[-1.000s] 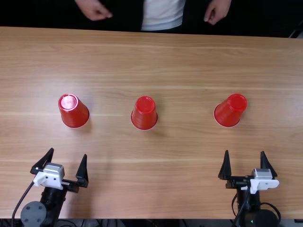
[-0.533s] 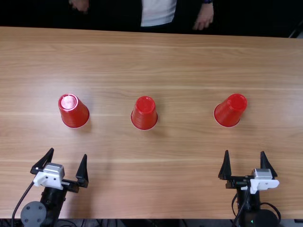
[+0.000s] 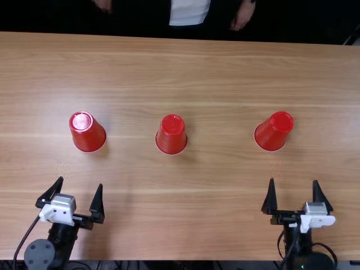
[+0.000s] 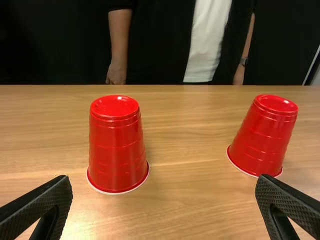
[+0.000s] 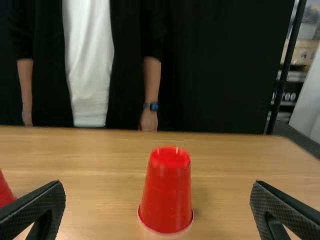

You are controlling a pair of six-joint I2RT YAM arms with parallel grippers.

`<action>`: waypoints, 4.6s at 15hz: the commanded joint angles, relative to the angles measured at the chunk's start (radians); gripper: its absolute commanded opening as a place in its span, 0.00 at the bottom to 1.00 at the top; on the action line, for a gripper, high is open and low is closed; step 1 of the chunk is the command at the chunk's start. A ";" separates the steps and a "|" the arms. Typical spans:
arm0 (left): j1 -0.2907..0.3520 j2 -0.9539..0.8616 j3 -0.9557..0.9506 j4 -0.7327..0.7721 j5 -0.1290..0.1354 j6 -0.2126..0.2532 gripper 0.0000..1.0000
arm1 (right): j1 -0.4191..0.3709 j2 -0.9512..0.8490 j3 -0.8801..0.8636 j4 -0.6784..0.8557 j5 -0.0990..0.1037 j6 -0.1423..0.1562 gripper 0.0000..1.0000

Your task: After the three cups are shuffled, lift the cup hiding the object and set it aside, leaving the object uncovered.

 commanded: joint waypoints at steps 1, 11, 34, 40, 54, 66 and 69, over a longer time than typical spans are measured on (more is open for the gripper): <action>0.003 -0.003 0.097 -0.039 -0.055 0.004 1.00 | -0.013 0.041 0.102 0.002 0.005 -0.002 1.00; 0.007 0.689 0.993 -0.593 -0.320 0.017 1.00 | -0.008 0.607 0.769 -0.470 -0.004 0.005 1.00; -0.024 1.224 1.551 -1.366 -0.303 0.054 1.00 | 0.133 1.142 1.310 -1.222 -0.024 0.020 1.00; -0.093 1.249 1.546 -1.366 -0.303 0.046 1.00 | 0.380 1.369 1.441 -1.094 -0.024 0.022 1.00; -0.091 1.238 1.508 -1.350 -0.303 0.046 1.00 | 0.608 1.822 1.682 -0.967 -0.024 0.040 1.00; -0.091 1.232 1.477 -1.348 -0.305 0.050 1.00 | 0.619 2.053 1.764 -0.952 -0.022 0.051 1.00; -0.091 1.232 1.479 -1.348 -0.305 0.050 1.00 | 0.619 2.080 1.764 -0.933 -0.022 0.051 1.00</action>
